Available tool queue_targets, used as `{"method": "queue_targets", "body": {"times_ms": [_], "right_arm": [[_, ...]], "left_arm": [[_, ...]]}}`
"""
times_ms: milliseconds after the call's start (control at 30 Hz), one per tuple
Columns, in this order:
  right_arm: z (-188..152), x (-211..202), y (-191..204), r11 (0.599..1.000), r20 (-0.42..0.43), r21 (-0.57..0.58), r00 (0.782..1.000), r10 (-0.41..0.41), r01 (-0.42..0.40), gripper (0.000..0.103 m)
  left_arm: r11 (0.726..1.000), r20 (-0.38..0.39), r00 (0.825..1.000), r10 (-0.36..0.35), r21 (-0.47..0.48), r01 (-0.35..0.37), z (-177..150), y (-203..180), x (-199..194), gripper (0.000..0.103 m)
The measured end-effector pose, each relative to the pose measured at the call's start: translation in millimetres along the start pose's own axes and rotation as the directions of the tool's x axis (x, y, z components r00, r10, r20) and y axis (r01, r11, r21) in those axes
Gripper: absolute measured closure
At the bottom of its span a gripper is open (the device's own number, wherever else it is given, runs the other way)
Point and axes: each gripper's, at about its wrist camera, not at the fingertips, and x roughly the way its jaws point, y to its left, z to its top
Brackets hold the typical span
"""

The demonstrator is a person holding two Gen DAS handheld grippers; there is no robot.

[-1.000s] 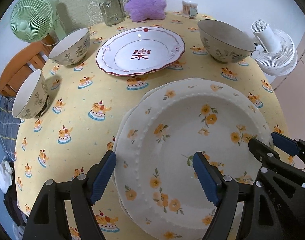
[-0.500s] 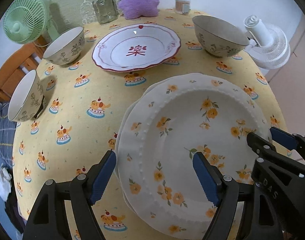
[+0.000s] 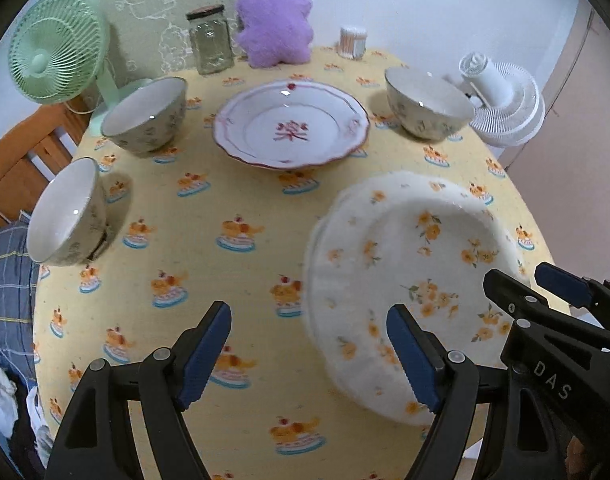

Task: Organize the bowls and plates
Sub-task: 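Open both tools to release the dotted-rim plate and withdraw, then grip the red-rimmed plate with the red character using both tools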

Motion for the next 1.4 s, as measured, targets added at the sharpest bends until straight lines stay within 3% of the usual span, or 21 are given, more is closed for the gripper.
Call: {"method": "queue_targets", "body": {"times_ms": [233, 533, 967, 1067, 1400], "right_arm": [[9, -24, 39, 1.000, 0.089, 0.030, 0.996, -0.008, 0.005, 0.044], [52, -31, 62, 0.995, 0.135, 0.081, 0.990, 0.047, -0.058, 0.044], [131, 47, 62, 0.985, 0.090, 0.064, 0.984, 0.152, -0.158, 0.044], [141, 68, 62, 0.985, 0.079, 0.064, 0.984, 0.158, -0.163, 0.044], [156, 114, 73, 0.986, 0.029, 0.027, 0.986, 0.162, -0.163, 0.044]], "left_arm": [[1.000, 0.054, 0.998, -0.013, -0.001, 0.013, 16, 42, -16, 0.018], [0.999, 0.084, 0.996, 0.015, -0.040, -0.012, 58, 71, -16, 0.017], [0.992, 0.041, 0.995, 0.093, -0.088, -0.090, 115, 66, 58, 0.018], [0.992, 0.020, 0.999, 0.045, -0.120, -0.042, 121, 65, 74, 0.019], [0.988, -0.022, 0.997, 0.080, -0.130, -0.082, 133, 62, 116, 0.029]]}}
